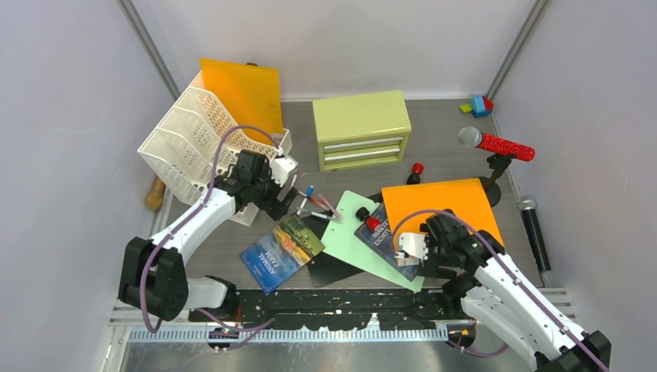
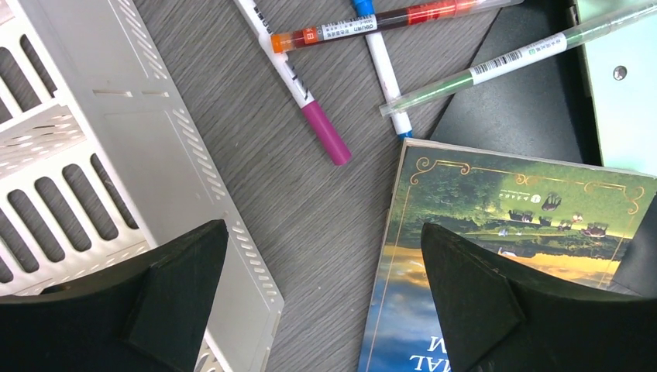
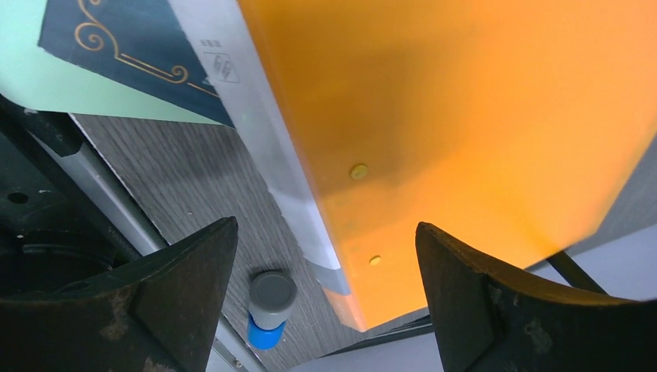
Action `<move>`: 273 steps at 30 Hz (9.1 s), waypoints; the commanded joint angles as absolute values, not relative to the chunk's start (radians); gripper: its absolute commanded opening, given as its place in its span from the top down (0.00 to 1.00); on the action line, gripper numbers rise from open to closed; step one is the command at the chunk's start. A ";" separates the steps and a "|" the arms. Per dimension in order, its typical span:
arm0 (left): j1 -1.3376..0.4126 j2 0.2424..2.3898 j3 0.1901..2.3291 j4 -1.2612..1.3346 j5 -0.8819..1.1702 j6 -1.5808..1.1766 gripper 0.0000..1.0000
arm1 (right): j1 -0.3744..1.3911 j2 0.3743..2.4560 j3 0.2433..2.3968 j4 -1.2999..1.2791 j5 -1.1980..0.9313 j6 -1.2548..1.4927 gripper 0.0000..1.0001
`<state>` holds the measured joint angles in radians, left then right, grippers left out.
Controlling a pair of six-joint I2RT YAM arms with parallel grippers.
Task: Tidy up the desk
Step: Pick up the folder from the center of the board.
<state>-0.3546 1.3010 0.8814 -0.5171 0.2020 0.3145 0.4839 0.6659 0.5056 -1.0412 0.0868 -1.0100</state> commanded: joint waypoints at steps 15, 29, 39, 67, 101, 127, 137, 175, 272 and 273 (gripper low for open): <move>-0.360 1.317 0.930 -0.495 0.180 0.315 0.00 | 0.491 0.697 0.347 -0.712 0.162 -1.048 0.18; -0.360 1.304 0.930 -0.497 0.191 0.314 0.00 | 0.491 0.656 0.276 -0.574 0.250 -1.069 0.32; -0.362 1.299 0.931 -0.499 0.193 0.317 0.00 | 0.491 0.643 0.322 -0.621 0.274 -1.060 0.64; -0.375 1.270 1.088 -0.596 0.224 0.341 0.00 | 0.491 0.735 1.113 -0.928 0.136 -0.829 1.00; -0.663 1.284 1.758 -0.893 0.502 0.628 0.00 | 0.599 1.147 1.585 -1.039 -0.439 -0.626 1.00; -0.750 1.327 1.637 -0.819 0.592 0.655 0.93 | 0.646 1.198 1.601 -0.947 -0.459 -0.530 1.00; -0.750 1.320 1.696 -0.697 0.318 0.544 1.00 | 0.646 1.207 1.659 -0.917 -0.370 -0.480 0.92; -0.792 1.252 1.578 -0.237 -0.361 0.741 1.00 | 0.187 1.313 1.638 -0.462 -0.490 0.615 0.12; -1.249 1.543 0.564 1.401 -0.683 1.523 0.89 | 0.268 1.471 1.194 0.035 -0.632 0.927 1.00; -1.249 1.538 0.566 1.402 -0.687 1.527 0.82 | 0.268 1.471 1.201 0.028 -0.632 0.911 1.00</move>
<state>-1.2438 1.6012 0.5659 1.2461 -0.6731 1.5040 0.2657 1.5265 1.1187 0.0353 -0.6090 0.9958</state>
